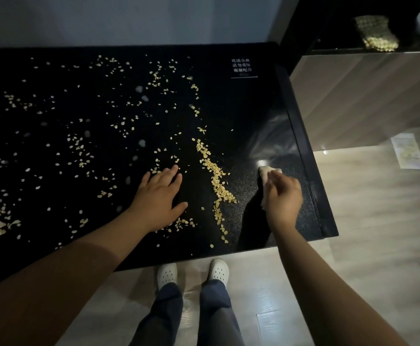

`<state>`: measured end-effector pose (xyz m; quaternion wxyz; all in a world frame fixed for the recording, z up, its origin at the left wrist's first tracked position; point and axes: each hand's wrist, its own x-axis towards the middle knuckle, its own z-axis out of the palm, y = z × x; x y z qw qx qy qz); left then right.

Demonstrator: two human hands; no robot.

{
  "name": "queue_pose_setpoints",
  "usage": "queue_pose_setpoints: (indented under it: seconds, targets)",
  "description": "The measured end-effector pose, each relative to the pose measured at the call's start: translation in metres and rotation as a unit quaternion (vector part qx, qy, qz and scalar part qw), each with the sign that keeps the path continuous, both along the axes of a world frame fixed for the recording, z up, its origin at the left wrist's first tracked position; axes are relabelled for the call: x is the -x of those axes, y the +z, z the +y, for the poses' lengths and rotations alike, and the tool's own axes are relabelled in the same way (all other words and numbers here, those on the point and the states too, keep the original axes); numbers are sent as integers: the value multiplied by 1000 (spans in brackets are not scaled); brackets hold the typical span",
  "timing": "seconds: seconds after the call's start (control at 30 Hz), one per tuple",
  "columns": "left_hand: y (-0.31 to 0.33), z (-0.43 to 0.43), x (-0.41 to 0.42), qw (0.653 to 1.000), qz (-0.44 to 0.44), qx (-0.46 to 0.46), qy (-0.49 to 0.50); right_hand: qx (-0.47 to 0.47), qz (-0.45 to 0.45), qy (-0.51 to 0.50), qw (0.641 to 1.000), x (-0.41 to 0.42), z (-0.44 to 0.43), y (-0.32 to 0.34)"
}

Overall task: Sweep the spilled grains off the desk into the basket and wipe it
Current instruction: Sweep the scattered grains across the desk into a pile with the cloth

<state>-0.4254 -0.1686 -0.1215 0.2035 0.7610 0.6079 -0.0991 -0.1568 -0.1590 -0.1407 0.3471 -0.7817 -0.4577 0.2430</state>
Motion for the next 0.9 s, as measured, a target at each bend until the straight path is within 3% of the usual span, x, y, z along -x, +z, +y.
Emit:
queue_pose_setpoints:
  seconds: [0.1, 0.2, 0.27, 0.4, 0.5, 0.6, 0.73, 0.9]
  targets:
    - [0, -1, 0, 1000, -1, 1, 2, 2, -9, 18, 1000, 19, -2, -8]
    - [1, 0, 1, 1000, -6, 4, 2, -17, -25, 140, 990, 52, -24, -9]
    - [2, 0, 1, 1000, -8, 10, 5, -4, 13, 193, 981, 67, -36, -5]
    - [5, 1, 1, 1000, -12, 19, 8, -28, 67, 166, 983, 52, -25, 12]
    - [6, 0, -1, 1000, -16, 16, 15, -62, 34, 122, 990, 25, 12, 23]
    - [7, -2, -5, 999, -24, 13, 31, -16, -15, 121, 992, 15, 47, 12]
    - [7, -2, -8, 997, -43, 14, 59, -7, -18, 158, 987, 36, 44, -10]
    - [6, -2, -10, 993, -77, 14, 91, -23, 67, 270, 960, 66, 10, -3]
